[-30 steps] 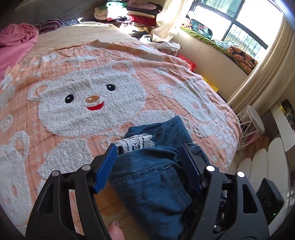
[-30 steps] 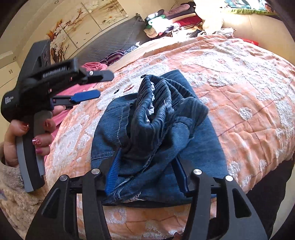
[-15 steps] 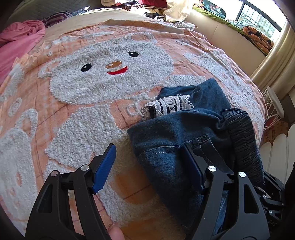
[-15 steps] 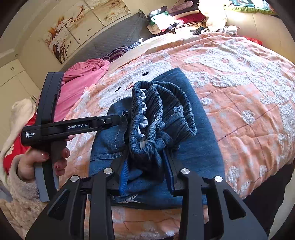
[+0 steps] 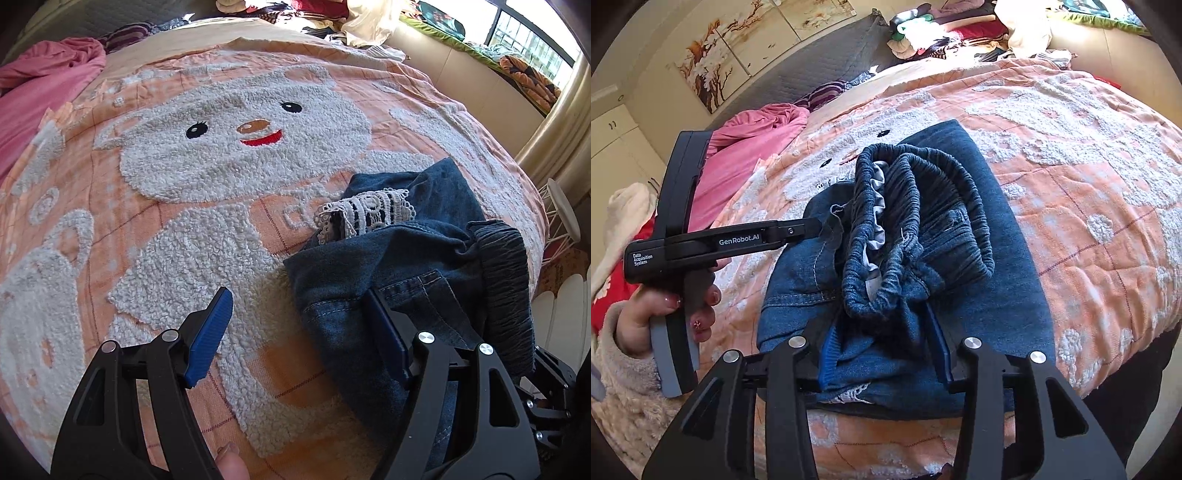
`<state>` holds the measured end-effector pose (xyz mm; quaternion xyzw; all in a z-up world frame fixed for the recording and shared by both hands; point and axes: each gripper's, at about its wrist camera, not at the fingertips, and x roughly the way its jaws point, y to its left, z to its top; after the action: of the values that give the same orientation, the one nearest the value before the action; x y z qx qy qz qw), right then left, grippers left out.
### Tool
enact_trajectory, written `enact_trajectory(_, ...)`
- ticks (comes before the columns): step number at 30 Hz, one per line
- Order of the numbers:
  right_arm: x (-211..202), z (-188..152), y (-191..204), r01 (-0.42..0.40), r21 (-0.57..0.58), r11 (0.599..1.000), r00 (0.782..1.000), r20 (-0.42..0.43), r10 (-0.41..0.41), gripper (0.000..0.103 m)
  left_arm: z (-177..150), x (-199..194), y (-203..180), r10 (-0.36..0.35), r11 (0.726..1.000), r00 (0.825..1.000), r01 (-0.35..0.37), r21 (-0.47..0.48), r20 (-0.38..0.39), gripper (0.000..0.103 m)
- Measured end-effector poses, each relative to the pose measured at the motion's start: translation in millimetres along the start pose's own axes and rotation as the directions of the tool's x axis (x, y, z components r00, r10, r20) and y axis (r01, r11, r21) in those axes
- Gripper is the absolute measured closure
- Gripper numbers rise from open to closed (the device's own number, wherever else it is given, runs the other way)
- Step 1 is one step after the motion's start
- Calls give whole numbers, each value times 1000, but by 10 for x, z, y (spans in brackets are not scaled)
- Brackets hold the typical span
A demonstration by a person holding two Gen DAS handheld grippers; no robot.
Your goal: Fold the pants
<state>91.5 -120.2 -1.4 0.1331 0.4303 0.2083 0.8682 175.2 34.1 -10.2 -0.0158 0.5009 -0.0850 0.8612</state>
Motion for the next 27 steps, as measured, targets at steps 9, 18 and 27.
enact_trajectory(9,-164,21,19,64,-23,998,996,56,-62,40,-42,-204,3,-20,1000,999,20,-14,37,36)
enact_trajectory(18,-404,87,-65,141,-17,990,980,143,-137,35,-60,-465,-120,-56,998,995,55,11,87,36)
enact_trajectory(27,-550,191,3,119,-122,985,974,205,-92,62,-189,-403,-439,-116,987,992,110,118,42,42)
